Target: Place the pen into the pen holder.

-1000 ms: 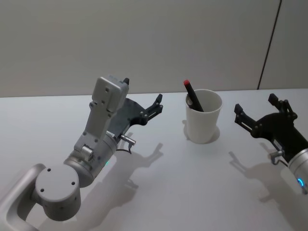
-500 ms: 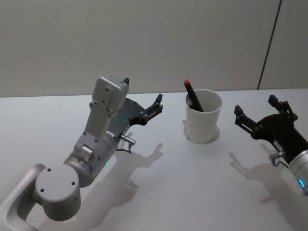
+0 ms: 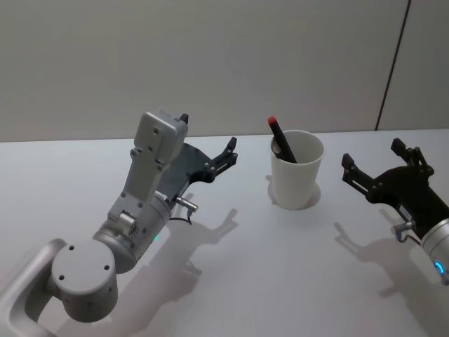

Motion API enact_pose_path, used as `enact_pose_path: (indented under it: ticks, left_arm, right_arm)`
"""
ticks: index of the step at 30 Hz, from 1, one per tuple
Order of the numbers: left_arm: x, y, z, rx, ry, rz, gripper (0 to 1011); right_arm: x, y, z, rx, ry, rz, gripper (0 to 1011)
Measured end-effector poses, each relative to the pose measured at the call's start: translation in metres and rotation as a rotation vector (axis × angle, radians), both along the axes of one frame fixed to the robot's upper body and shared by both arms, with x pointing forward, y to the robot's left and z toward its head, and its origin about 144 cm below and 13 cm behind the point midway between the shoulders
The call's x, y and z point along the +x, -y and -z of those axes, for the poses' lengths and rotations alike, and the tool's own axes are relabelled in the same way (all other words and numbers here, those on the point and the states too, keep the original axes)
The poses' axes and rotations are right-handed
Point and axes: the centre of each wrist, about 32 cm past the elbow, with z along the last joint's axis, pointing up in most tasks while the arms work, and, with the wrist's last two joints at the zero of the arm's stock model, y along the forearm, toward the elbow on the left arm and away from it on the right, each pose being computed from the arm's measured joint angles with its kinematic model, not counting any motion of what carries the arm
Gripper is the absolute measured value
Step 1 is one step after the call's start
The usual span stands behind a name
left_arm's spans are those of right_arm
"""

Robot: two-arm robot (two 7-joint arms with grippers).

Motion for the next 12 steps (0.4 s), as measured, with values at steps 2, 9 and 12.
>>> enact_pose_path:
  ticks: [2, 9, 12]
  left_arm:
    - [0.0, 0.0, 0.0, 0.0, 0.0, 0.0, 1001]
    - [0.0, 0.0, 0.0, 0.0, 0.0, 0.0, 1001]
    - [0.0, 0.0, 0.0, 0.0, 0.0, 0.0, 1001]
  right_arm:
    - [0.0, 0.0, 0.0, 0.0, 0.0, 0.0, 1001]
    - [0.0, 0.0, 0.0, 0.0, 0.0, 0.0, 1002]
    - [0.0, 0.0, 0.0, 0.0, 0.0, 0.0, 1002]
